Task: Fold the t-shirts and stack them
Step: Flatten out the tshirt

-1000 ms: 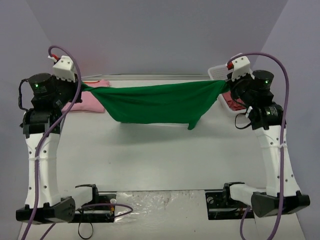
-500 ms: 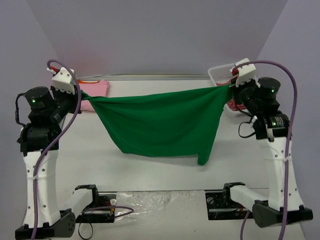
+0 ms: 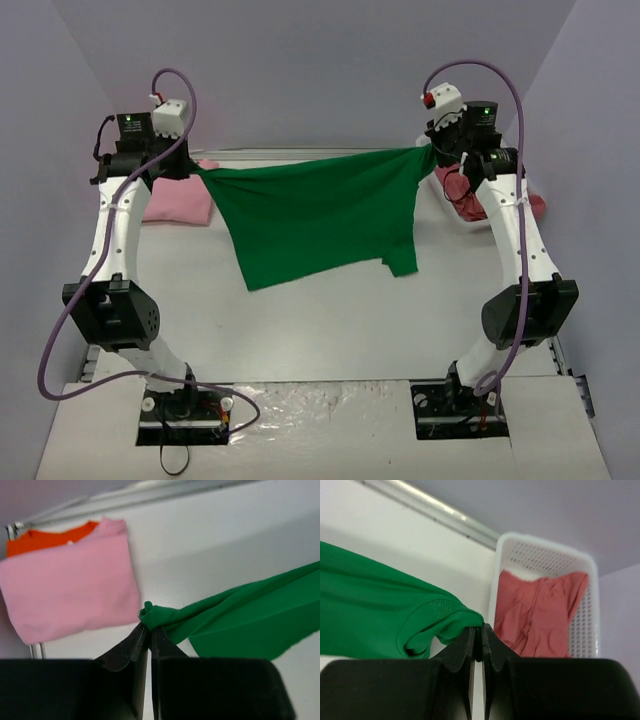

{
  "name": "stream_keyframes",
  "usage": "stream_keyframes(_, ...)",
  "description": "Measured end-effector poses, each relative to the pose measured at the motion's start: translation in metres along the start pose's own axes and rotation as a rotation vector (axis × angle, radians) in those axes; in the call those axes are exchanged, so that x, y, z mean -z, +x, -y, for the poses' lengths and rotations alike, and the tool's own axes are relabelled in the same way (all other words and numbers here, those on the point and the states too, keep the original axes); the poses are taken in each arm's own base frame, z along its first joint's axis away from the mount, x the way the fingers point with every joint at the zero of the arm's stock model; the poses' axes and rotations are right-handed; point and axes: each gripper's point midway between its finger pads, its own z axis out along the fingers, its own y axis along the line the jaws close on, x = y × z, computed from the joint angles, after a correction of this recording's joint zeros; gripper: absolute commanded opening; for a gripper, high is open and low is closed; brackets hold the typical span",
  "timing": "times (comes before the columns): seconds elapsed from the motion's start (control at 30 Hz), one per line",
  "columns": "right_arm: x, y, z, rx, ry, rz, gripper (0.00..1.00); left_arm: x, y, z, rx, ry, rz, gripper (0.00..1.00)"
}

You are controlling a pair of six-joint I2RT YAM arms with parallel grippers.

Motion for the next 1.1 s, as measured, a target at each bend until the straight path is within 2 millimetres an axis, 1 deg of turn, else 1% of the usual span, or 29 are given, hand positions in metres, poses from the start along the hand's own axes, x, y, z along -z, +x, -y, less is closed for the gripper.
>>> stream_keyframes(0.03, 0.000, -0.012, 0.005, 0.003, 0.010, 0.023, 0.00, 0.001, -0.015, -0.002, -0.003, -0.002, 0.027, 0.02)
stream_keyframes(0.1, 0.007, -0.034, 0.013, 0.007, 0.031, 0.076, 0.00, 0.014, -0.046, -0.002, -0.020, -0.010, 0.100, 0.02)
stream_keyframes(0.17, 0.024, -0.055, 0.019, 0.012, 0.052, 0.135, 0.00, 0.041, -0.073, 0.003, -0.045, -0.019, 0.182, 0.02)
stream_keyframes(0.23, 0.047, -0.066, 0.019, 0.016, 0.057, 0.182, 0.00, 0.075, -0.084, 0.011, -0.070, -0.021, 0.243, 0.02)
stream_keyframes(0.27, 0.061, -0.068, 0.016, 0.020, 0.056, 0.208, 0.00, 0.093, -0.087, 0.016, -0.091, -0.022, 0.275, 0.02)
stream_keyframes(0.3, 0.077, -0.066, 0.011, 0.025, 0.049, 0.223, 0.00, 0.113, -0.083, 0.023, -0.113, -0.019, 0.299, 0.02)
stream_keyframes(0.33, 0.091, -0.060, 0.005, 0.030, 0.040, 0.232, 0.03, 0.133, -0.074, 0.031, -0.141, -0.013, 0.311, 0.02)
stream_keyframes(0.37, 0.107, -0.051, -0.004, 0.038, 0.029, 0.236, 0.15, 0.154, -0.064, 0.041, -0.173, -0.002, 0.321, 0.02)
stream_keyframes(0.4, 0.124, -0.038, -0.013, 0.043, 0.011, 0.229, 0.35, 0.170, -0.052, 0.051, -0.206, 0.021, 0.326, 0.13)
stream_keyframes(0.43, 0.140, -0.026, -0.023, 0.053, -0.011, 0.220, 0.72, 0.185, -0.035, 0.063, -0.264, 0.055, 0.320, 0.25)
stream_keyframes(0.47, 0.153, -0.017, -0.031, 0.065, -0.027, 0.219, 0.78, 0.199, -0.015, 0.077, -0.326, 0.100, 0.301, 0.36)
stream_keyframes(0.5, 0.166, -0.006, -0.039, 0.091, -0.042, 0.222, 0.82, 0.208, 0.006, 0.089, -0.372, 0.150, 0.274, 0.38)
stream_keyframes(0.53, 0.174, 0.007, -0.048, 0.097, -0.061, 0.207, 0.90, 0.214, 0.029, 0.100, -0.404, 0.204, 0.241, 0.37)
stream_keyframes(0.57, 0.183, 0.019, -0.056, 0.103, -0.078, 0.196, 0.92, 0.221, 0.052, 0.113, -0.432, 0.265, 0.204, 0.38)
stream_keyframes(0.6, 0.188, 0.028, -0.062, 0.106, -0.094, 0.186, 0.92, 0.231, 0.075, 0.125, -0.456, 0.314, 0.183, 0.55)
stream_keyframes(0.63, 0.192, 0.035, -0.066, 0.106, -0.107, 0.172, 0.92, 0.237, 0.092, 0.134, -0.473, 0.366, 0.155, 0.62)
stream_keyframes(0.67, 0.192, 0.039, -0.068, 0.106, -0.114, 0.158, 0.92, 0.240, 0.103, 0.141, -0.480, 0.410, 0.131, 0.64)
stream_keyframes(0.73, 0.183, 0.045, -0.069, 0.110, -0.128, 0.120, 0.89, 0.241, 0.109, 0.148, -0.493, 0.475, 0.107, 0.66)
stream_keyframes(0.8, 0.169, 0.052, -0.068, 0.106, -0.142, 0.070, 0.88, 0.237, 0.100, 0.151, -0.503, 0.525, 0.102, 0.68)
stream_keyframes(0.83, 0.161, 0.053, -0.066, 0.104, -0.146, 0.044, 0.85, 0.234, 0.094, 0.151, -0.503, 0.545, 0.104, 0.70)
stream_keyframes(0.9, 0.139, 0.055, -0.060, 0.097, -0.148, -0.009, 0.84, 0.223, 0.085, 0.150, -0.480, 0.576, 0.088, 0.70)
stream_keyframes(0.97, 0.115, 0.057, -0.055, 0.088, -0.156, -0.056, 0.84, 0.205, 0.082, 0.144, -0.412, 0.580, 0.049, 0.70)
stream_keyframes(1.03, 0.091, 0.062, -0.053, 0.075, -0.164, -0.099, 0.82, 0.175, 0.079, 0.130, -0.343, 0.550, 0.010, 0.70)
stream_keyframes(1.1, 0.068, 0.068, -0.052, 0.059, -0.179, -0.142, 0.77, 0.139, 0.078, 0.114, -0.257, 0.506, -0.042, 0.70)
